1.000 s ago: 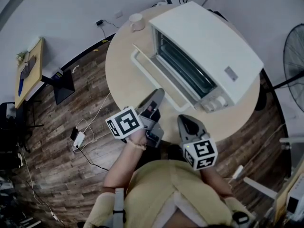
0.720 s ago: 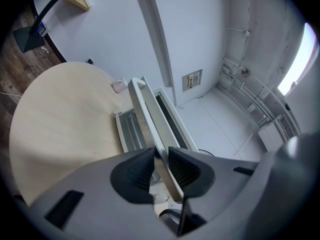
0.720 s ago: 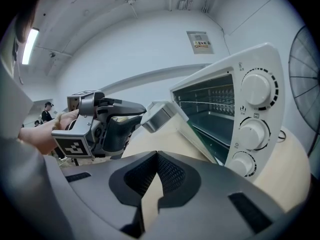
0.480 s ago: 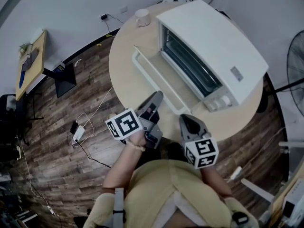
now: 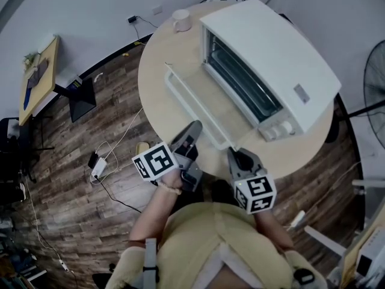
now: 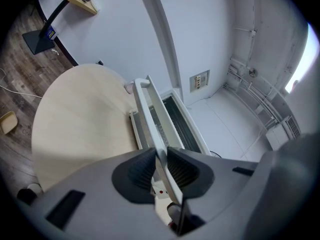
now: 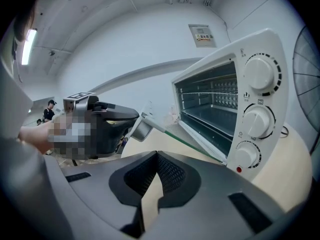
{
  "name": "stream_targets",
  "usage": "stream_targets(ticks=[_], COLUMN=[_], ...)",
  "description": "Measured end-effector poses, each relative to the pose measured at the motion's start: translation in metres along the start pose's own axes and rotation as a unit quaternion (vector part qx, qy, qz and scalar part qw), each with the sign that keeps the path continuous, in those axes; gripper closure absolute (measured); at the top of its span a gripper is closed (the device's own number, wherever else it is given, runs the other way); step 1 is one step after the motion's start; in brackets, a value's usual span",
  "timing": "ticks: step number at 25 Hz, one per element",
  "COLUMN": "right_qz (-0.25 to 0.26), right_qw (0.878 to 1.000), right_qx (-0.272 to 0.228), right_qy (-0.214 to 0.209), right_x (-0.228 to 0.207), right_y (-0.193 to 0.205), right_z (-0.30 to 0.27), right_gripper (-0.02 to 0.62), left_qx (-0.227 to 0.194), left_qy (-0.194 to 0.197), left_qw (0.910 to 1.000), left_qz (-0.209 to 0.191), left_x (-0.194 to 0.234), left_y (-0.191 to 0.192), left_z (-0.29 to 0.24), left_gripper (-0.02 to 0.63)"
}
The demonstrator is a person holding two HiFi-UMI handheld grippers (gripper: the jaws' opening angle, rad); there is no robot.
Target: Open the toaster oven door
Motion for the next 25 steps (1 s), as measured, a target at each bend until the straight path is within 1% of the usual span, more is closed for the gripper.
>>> stream_targets(ticks=[15, 25], right_qz=[-0.017, -0.024], right_qw=[0.999, 0.999], right_qx=[0.014, 0.019], right_qy=[0.027, 0.026], right_x=[-0.009, -0.008], right_y=[0.014, 0.019], right_z=[0.008, 0.006], right_gripper=[0.592, 0.592], left_qx=[0.003, 0.017], left_qy=[-0.046, -0.091], left_qw=[0.9988, 0.9955], left_qz=[0.016, 0.020], left_x=[0.033, 0.063], left_y=[0.012, 0.023], left_z=[0.012, 0.013], left_gripper=[0.545, 0.551])
Point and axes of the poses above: the fingertips, and each gripper's own axes: z backward along the fingers, x to its left, y out of its underside, the point moved 7 cm from there along z, backward along the fingers, and after that the axes turned 9 degrees about -y, right-handed, at the moved point
